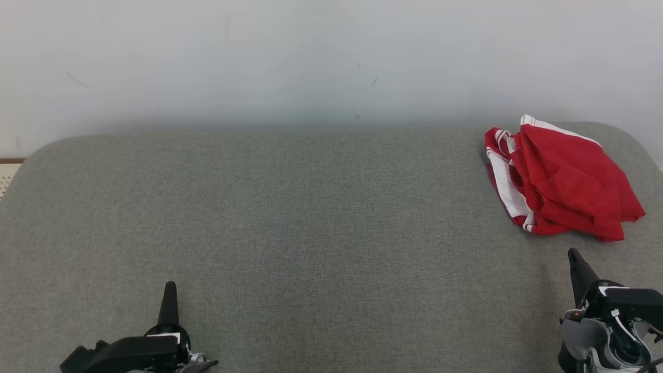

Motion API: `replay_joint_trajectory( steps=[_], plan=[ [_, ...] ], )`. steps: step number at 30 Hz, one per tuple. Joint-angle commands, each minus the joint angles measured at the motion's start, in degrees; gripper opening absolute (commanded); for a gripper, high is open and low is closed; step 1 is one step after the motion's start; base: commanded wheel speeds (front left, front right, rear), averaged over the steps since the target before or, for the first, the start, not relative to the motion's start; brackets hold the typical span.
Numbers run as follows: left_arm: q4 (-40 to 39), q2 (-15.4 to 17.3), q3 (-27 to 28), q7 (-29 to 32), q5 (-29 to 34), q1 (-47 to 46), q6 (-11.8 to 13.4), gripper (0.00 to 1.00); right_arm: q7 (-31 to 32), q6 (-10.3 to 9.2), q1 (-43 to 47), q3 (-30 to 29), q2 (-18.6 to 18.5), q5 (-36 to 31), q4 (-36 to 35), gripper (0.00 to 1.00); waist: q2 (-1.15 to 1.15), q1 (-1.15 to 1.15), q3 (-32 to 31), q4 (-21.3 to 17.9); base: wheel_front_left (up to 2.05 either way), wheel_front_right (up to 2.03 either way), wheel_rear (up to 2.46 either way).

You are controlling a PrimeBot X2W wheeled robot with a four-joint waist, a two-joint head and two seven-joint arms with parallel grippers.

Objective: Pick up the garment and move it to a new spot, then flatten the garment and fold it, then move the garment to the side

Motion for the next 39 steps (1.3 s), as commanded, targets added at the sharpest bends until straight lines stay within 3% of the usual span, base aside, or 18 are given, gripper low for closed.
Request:
replay_joint_trajectory(
  steps=[1, 25, 39],
  plan=[
    [0.47, -0.01, 0.17, 0.09, -1.27, -1.05, -0.38, 0.0, 0.41, -0.01, -0.97, -0.39, -0.4, 1.53, 0.28, 0.0, 0.0, 0.0, 0.05, 0.01, 0.0, 0.0, 0.0],
    [4.23, -0.85, 0.19, 0.77, -10.96, -4.43, -2.42, 0.0, 3.68, -0.01, -4.07, -3.32, -0.62, 11.04, 3.95, 0.0, 0.0, 0.0, 0.8, 0.2, 0.0, 0.0, 0.0],
    [4.12, -0.82, 0.18, 0.71, -10.54, -4.28, -2.41, 0.0, 3.5, -0.01, -4.02, -3.24, -0.61, 10.84, 3.83, 0.0, 0.0, 0.0, 0.8, 0.2, 0.0, 0.0, 0.0]
  ],
)
